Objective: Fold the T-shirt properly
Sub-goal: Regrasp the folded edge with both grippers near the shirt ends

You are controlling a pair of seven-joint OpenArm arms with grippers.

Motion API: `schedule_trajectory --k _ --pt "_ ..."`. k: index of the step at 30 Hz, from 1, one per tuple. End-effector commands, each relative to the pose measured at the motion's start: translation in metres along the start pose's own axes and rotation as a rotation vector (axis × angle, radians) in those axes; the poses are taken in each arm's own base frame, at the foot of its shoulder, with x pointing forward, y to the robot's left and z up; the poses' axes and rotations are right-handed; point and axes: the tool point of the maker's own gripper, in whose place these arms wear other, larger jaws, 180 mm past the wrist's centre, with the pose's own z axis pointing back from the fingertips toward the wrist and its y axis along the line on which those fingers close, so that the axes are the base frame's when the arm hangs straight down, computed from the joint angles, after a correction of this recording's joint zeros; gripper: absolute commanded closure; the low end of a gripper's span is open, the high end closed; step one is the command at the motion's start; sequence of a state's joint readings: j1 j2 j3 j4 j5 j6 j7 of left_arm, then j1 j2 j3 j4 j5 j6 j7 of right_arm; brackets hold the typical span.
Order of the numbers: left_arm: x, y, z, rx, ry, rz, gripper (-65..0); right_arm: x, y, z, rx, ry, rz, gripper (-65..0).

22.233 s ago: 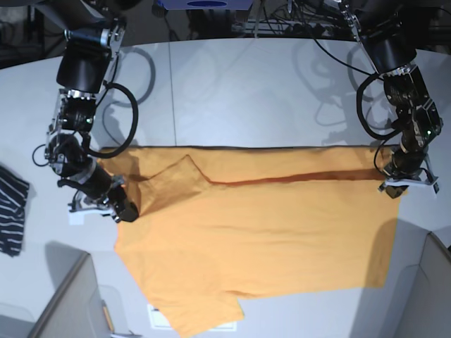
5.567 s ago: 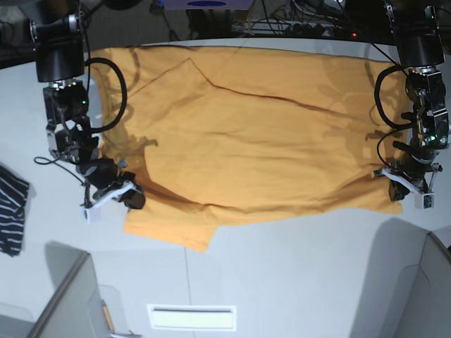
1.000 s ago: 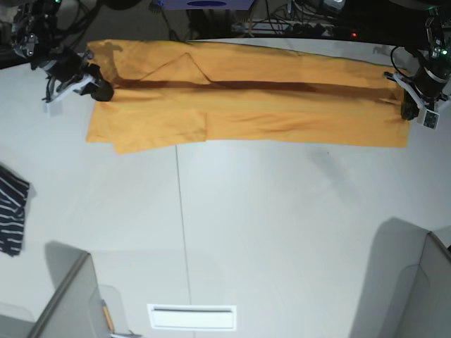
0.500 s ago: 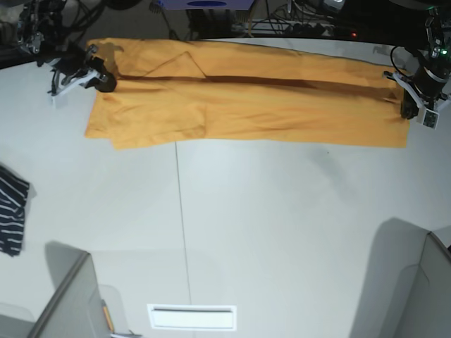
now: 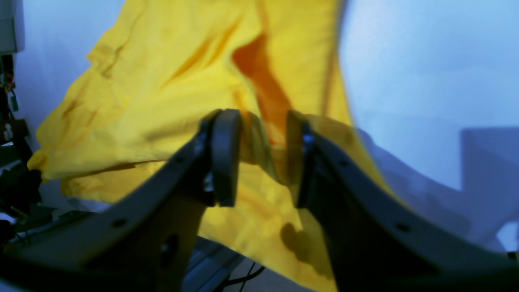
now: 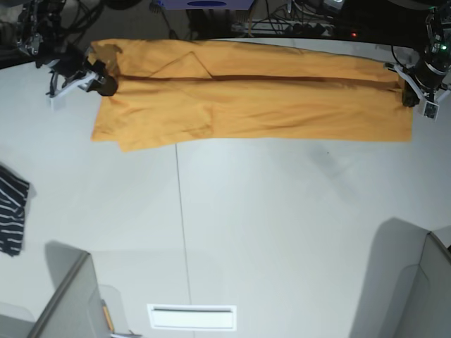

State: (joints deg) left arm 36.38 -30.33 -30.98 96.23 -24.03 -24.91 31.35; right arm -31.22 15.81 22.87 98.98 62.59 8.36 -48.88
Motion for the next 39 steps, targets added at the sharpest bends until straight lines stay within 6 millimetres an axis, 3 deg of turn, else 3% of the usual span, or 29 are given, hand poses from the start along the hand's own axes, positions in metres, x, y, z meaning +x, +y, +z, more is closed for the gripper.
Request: schedule_trajectory --k 1,6,10,12,14,17,18,21,25,28,31,36,39 --pt "0.012 0.008 0.003 0.019 -0.035 -0.013 -9.1 0.006 0.001 0.005 0.003 -0.022 0.012 -22.4" --pt "0.018 0.008 0.005 0.020 -0.054 -0.014 -35.2 0.011 0.010 0.009 0.017 -0.037 0.043 -26.9" --pt "0.038 -0.005 0.011 0.003 -0.113 -0.028 -42.5 0.019 0.039 0.018 0.065 -0.070 0.121 -26.4" --pt "0.043 -0.016 0.013 -0.009 -0.142 -0.011 -40.6 0.018 0.054 0.016 0.097 -0.063 0.153 -26.1" --pt "0.046 -0.027 0.010 -0.023 -0.161 0.019 -33.1 0.014 0.065 0.008 0.128 -0.046 0.169 -20.9" --pt "0.044 -0.033 -0.003 -0.024 -0.172 0.092 -5.6 0.001 0.072 -0.010 0.115 0.008 0.233 0.0" --pt "0.041 -0.032 -0.008 -0.024 -0.165 0.112 0.0 -0.004 0.073 -0.016 0.096 0.026 0.272 0.0" --pt "0.028 -0.026 -0.022 -0.014 -0.133 0.168 0.0 -0.018 0.075 -0.032 0.033 0.056 0.361 0.0" --pt "0.007 -0.014 -0.040 0.004 -0.081 0.236 0.0 -0.023 0.052 -0.048 -0.127 0.062 0.417 0.0" --pt "-0.009 -0.009 -0.053 0.011 -0.041 0.291 0.0 -0.022 0.036 -0.061 -0.208 0.081 0.440 0.0" --pt "-0.014 -0.002 -0.065 0.020 -0.025 0.339 0.0 -0.015 0.033 -0.074 -0.217 0.085 0.429 0.0" --pt "0.002 0.012 -0.083 0.035 -0.042 0.376 0.0 0.015 0.042 -0.092 -0.205 0.057 0.432 0.0" --pt "0.029 0.022 -0.085 0.059 -0.091 0.347 0.0 0.030 0.052 -0.096 -0.193 0.047 0.439 0.0"
